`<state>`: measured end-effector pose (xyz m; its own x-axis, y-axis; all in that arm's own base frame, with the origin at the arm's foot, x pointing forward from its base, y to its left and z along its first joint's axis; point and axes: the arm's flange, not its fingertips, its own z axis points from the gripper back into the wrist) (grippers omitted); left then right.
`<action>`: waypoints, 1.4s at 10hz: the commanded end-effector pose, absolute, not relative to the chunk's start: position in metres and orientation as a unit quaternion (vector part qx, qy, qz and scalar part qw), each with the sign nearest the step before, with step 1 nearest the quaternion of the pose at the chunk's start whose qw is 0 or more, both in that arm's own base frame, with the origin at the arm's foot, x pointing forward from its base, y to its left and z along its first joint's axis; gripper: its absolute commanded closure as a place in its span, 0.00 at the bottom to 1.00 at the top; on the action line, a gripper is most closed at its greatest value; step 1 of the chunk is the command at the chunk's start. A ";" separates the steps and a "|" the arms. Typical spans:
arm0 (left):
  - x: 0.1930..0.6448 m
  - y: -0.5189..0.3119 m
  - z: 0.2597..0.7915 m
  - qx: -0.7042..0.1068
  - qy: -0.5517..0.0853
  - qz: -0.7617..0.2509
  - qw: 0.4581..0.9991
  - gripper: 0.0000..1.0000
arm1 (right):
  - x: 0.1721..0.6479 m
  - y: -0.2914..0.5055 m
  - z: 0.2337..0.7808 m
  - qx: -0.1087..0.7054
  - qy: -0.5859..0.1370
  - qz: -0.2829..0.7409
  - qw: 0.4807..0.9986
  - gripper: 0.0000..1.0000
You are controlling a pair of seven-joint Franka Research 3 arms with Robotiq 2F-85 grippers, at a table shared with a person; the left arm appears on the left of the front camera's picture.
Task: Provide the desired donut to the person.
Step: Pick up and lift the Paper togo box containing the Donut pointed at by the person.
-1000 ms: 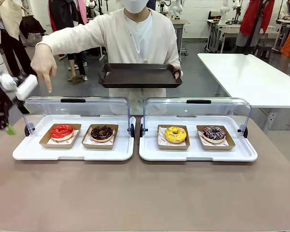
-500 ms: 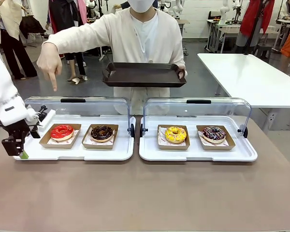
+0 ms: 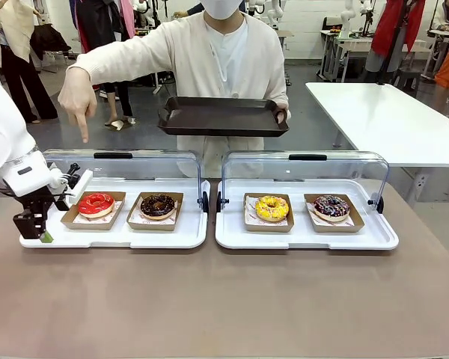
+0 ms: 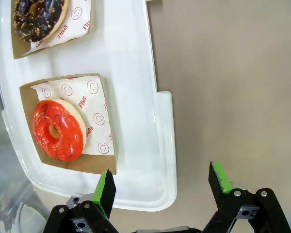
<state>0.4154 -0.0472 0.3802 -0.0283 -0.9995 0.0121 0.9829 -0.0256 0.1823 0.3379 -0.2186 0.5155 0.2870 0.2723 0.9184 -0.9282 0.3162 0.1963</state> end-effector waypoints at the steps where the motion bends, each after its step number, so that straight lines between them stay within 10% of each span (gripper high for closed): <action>1: 0.414 -0.049 0.375 0.062 -0.061 -0.715 0.693 0.00 | 0.339 -0.219 0.516 0.398 -0.417 0.430 0.695 0.00; 14: 0.472 -0.037 0.350 0.043 -0.043 -0.733 0.677 0.00 | 0.339 -0.219 0.516 0.398 -0.417 0.430 0.695 0.00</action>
